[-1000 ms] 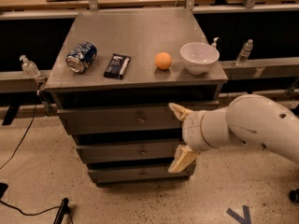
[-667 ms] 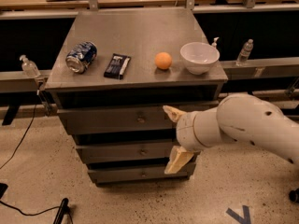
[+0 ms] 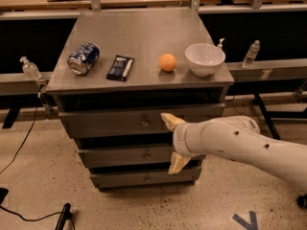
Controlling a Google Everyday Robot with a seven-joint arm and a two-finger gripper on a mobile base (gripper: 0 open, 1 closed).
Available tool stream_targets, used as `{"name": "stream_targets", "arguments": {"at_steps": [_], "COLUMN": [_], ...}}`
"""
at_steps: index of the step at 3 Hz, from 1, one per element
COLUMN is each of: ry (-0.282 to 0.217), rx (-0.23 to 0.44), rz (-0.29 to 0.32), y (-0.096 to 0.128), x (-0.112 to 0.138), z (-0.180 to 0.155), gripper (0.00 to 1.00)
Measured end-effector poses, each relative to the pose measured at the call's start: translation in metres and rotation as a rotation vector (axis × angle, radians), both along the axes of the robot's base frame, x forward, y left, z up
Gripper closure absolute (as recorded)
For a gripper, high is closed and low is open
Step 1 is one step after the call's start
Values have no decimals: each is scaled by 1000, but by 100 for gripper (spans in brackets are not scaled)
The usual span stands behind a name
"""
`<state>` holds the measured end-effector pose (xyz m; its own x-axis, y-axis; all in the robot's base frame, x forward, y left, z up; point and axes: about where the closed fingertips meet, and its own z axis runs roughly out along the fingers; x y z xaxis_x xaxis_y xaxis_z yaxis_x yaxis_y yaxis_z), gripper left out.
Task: Open top drawer
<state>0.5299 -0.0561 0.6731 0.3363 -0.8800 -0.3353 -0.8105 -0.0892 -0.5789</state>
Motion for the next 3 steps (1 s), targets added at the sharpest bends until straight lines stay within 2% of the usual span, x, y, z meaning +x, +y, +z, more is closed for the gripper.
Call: {"name": "stream_targets", "arguments": {"at_steps": [1, 2, 3], "ry": [-126, -197, -181], "rx": [-40, -79, -83], "rz": [12, 18, 18], "y": [1, 0, 4], "x": [32, 67, 100], "z": [1, 5, -2], "gripper": [0, 0, 0]}}
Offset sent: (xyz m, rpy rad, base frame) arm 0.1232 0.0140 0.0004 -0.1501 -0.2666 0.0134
